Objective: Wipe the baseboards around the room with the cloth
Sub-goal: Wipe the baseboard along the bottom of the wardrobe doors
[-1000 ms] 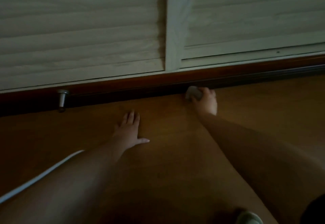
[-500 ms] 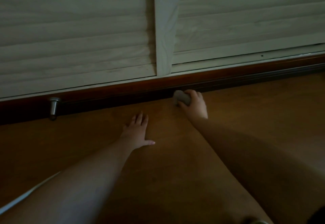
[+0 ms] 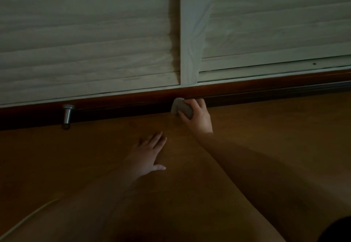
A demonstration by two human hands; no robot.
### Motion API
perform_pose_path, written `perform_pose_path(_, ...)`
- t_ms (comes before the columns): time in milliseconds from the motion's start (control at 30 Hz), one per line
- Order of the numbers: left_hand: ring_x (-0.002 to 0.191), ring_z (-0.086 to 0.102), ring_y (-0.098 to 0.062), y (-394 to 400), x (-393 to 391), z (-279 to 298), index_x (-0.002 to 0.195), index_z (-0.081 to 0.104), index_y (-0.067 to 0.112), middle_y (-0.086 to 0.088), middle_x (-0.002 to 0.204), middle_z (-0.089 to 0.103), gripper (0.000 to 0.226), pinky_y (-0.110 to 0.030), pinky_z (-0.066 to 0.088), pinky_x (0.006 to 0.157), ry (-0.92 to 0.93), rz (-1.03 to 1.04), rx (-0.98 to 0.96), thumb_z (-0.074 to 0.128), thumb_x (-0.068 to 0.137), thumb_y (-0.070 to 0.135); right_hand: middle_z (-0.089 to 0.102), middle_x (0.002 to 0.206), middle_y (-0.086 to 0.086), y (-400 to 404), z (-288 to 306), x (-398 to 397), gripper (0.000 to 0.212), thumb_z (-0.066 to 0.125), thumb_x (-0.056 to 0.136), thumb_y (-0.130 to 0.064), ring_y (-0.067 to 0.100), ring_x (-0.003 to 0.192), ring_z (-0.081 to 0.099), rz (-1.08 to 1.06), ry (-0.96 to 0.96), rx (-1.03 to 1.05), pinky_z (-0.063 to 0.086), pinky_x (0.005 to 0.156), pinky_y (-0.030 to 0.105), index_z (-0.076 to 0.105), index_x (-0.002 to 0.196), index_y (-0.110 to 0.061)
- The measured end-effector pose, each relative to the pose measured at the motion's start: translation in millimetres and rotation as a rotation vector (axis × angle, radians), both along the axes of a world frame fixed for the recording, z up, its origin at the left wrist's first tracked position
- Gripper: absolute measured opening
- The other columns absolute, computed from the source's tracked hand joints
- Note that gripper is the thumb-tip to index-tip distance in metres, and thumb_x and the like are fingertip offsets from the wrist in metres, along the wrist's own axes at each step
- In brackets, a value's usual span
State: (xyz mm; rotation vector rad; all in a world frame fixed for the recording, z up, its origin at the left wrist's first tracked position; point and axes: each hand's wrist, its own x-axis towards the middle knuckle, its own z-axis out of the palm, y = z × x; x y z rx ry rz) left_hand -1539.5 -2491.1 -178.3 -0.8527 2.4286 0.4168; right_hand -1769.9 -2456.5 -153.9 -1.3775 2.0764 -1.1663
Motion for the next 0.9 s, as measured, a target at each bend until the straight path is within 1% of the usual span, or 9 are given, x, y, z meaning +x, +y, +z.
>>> perform_pose_path(200,0.151,-0.015,-0.021,1,-17,1,0.155,-0.015,0.032,0.006,0.161,-0.028,0.110,-0.055,0.004,0.120,0.001,0.038,-0.013,0.053,0.081,0.076,0.051,0.127,-0.001,11,-4,-29,0.042,0.072,0.087,-0.026,0.004,0.111,0.049,0.037,0.036,-0.021,0.035,0.091,0.008,0.057,0.126,-0.025)
perform_pose_path(233,0.151,-0.015,-0.021,1,-20,2,0.155,-0.014,0.032,0.006,0.161,-0.028,0.111,-0.055,0.005,0.120,-0.004,0.031,-0.011,0.053,0.080,0.077,0.051,0.129,-0.003,15,-3,-40,0.041,0.071,0.087,-0.028,0.004,0.113,0.049,0.044,0.039,-0.016,0.035,0.093,0.010,0.057,0.125,-0.027)
perform_pose_path(300,0.151,-0.014,-0.021,0,-26,6,0.156,-0.013,0.032,0.006,0.161,-0.028,0.110,-0.056,0.007,0.120,-0.011,0.000,-0.007,0.055,0.081,0.075,0.051,0.130,-0.002,26,2,-63,0.040,0.070,0.087,-0.030,0.008,0.114,0.051,0.034,0.043,0.022,0.041,0.095,0.018,0.056,0.124,-0.030)
perform_pose_path(367,0.151,-0.015,-0.020,-1,-34,12,0.156,-0.012,0.031,0.007,0.161,-0.028,0.108,-0.058,0.008,0.119,-0.005,-0.031,-0.010,0.055,0.082,0.073,0.052,0.127,0.001,37,6,-84,0.040,0.071,0.087,-0.028,0.011,0.110,0.052,-0.018,0.073,0.089,0.046,0.094,0.028,0.057,0.124,-0.028)
perform_pose_path(400,0.151,-0.015,-0.020,-1,-40,15,0.156,-0.011,0.031,0.007,0.161,-0.027,0.108,-0.059,0.008,0.118,-0.004,-0.040,-0.011,0.055,0.083,0.073,0.051,0.126,0.002,43,6,-94,0.040,0.071,0.087,-0.026,0.012,0.108,0.051,-0.055,0.083,0.130,0.046,0.094,0.030,0.056,0.125,-0.026)
perform_pose_path(500,0.151,-0.016,-0.020,-3,-62,18,0.156,-0.011,0.031,0.007,0.162,-0.025,0.107,-0.060,0.009,0.118,0.000,-0.047,-0.004,0.055,0.083,0.072,0.049,0.125,0.004,59,4,-123,0.041,0.070,0.088,-0.024,0.018,0.107,0.053,-0.183,0.073,0.229,0.042,0.089,0.029,0.054,0.126,-0.024)
perform_pose_path(600,0.151,-0.017,-0.021,-1,-80,16,0.157,-0.011,0.031,0.007,0.162,-0.025,0.108,-0.060,0.009,0.118,-0.002,-0.047,0.022,0.058,0.083,0.070,0.049,0.124,0.006,72,3,-141,0.043,0.069,0.089,-0.025,0.022,0.105,0.055,-0.280,0.066,0.257,0.043,0.086,0.030,0.053,0.128,-0.022)
perform_pose_path(767,0.150,-0.017,-0.026,7,-97,14,0.157,-0.013,0.027,0.003,0.162,-0.027,0.117,-0.064,0.013,0.117,-0.028,0.013,0.049,0.065,0.079,0.068,0.048,0.122,0.001,73,7,-125,0.046,0.071,0.088,-0.030,0.010,0.099,0.048,-0.242,0.073,0.231,0.039,0.082,0.025,0.052,0.130,-0.025)
perform_pose_path(900,0.150,-0.017,-0.028,3,-104,14,0.156,-0.015,0.028,0.005,0.161,-0.029,0.123,-0.066,0.018,0.115,-0.057,0.016,0.069,0.069,0.076,0.067,0.049,0.124,-0.003,56,-3,-86,0.049,0.073,0.085,-0.029,0.006,0.102,0.046,-0.186,0.029,0.199,0.038,0.084,0.022,0.051,0.129,-0.027)
